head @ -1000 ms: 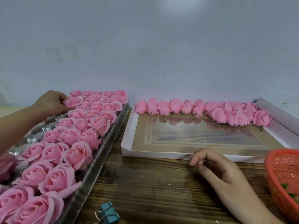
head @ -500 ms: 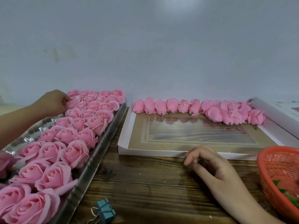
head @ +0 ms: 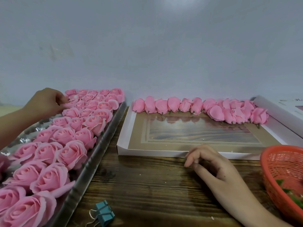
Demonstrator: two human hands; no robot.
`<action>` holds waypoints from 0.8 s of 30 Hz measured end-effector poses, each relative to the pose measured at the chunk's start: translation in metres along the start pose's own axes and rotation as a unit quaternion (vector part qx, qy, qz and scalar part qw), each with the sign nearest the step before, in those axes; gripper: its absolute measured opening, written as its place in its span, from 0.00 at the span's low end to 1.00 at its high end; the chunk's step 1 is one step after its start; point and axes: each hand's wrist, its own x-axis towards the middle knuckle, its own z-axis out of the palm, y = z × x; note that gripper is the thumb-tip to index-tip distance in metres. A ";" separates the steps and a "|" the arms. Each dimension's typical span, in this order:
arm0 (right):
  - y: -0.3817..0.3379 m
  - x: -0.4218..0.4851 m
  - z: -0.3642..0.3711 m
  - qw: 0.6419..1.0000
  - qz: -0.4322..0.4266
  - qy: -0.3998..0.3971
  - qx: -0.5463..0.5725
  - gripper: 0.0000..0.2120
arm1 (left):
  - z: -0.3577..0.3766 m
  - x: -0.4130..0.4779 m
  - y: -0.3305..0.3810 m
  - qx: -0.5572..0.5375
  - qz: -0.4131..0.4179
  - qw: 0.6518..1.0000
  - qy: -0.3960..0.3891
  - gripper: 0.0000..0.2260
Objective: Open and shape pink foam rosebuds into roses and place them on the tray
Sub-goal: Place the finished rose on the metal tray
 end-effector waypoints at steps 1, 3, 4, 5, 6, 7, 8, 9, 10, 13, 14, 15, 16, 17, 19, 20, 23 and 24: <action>0.000 0.000 0.000 1.000 0.000 -0.001 -0.002 0.17 | 0.001 -0.002 -0.001 -0.011 -0.009 1.000 0.000 0.06; 0.000 0.001 0.000 1.000 0.000 0.000 -0.005 0.17 | 0.003 -0.003 -0.002 -0.011 -0.009 1.000 0.002 0.07; -0.001 0.001 0.000 1.000 -0.001 0.000 -0.006 0.18 | 0.005 -0.002 -0.002 -0.006 -0.004 1.000 0.008 0.07; -0.001 0.001 0.000 1.000 -0.002 0.000 -0.006 0.18 | 0.005 -0.002 -0.002 0.000 0.002 1.000 0.012 0.07; -0.001 0.001 0.000 1.000 -0.003 -0.001 -0.006 0.18 | 0.004 -0.001 -0.001 0.004 0.009 1.000 0.008 0.06; -0.001 0.001 0.001 1.000 -0.004 0.001 -0.004 0.18 | 0.001 0.001 -0.002 0.003 0.013 1.000 -0.008 0.06; -0.001 0.001 0.001 1.000 -0.003 0.002 -0.003 0.18 | -0.002 0.003 -0.003 -0.006 0.010 0.999 -0.033 0.05; -0.002 0.002 0.002 1.000 -0.002 0.003 -0.003 0.18 | -0.007 0.004 -0.005 -0.021 0.002 0.998 -0.058 0.05; -0.002 0.002 0.002 1.000 -0.001 0.004 -0.005 0.18 | -0.011 0.006 -0.006 -0.041 -0.009 0.996 -0.077 0.07; -0.002 0.001 0.001 1.000 -0.004 0.002 -0.015 0.19 | -0.022 0.006 -0.001 -0.101 -0.051 0.993 -0.028 0.14; -0.002 0.001 0.001 1.000 -0.005 0.002 -0.017 0.19 | -0.025 0.004 0.007 -0.114 -0.047 0.992 0.014 0.14; -0.002 0.000 0.001 1.000 -0.005 0.003 -0.019 0.19 | -0.027 0.002 0.018 -0.118 -0.030 0.991 0.051 0.15; -0.002 0.000 0.000 1.000 -0.006 0.005 -0.019 0.19 | -0.029 -0.002 0.032 -0.111 0.000 0.991 0.078 0.15; -0.002 0.001 0.001 1.000 -0.006 0.006 -0.020 0.19 | -0.031 -0.006 0.049 -0.098 0.038 0.990 0.093 0.15; -0.002 0.001 0.001 1.000 -0.006 0.007 -0.020 0.18 | -0.031 -0.018 0.088 -0.088 0.118 0.985 0.095 0.14; -0.003 0.001 0.001 1.000 -0.005 0.007 -0.020 0.18 | -0.029 -0.024 0.108 -0.093 0.153 0.980 0.087 0.13; -0.004 0.001 0.001 1.000 -0.005 0.009 -0.024 0.17 | -0.010 -0.035 0.165 -0.107 0.213 0.970 0.045 0.12; -0.004 0.001 0.001 1.000 -0.005 0.010 -0.025 0.17 | -0.002 -0.036 0.180 -0.103 0.220 0.970 0.019 0.11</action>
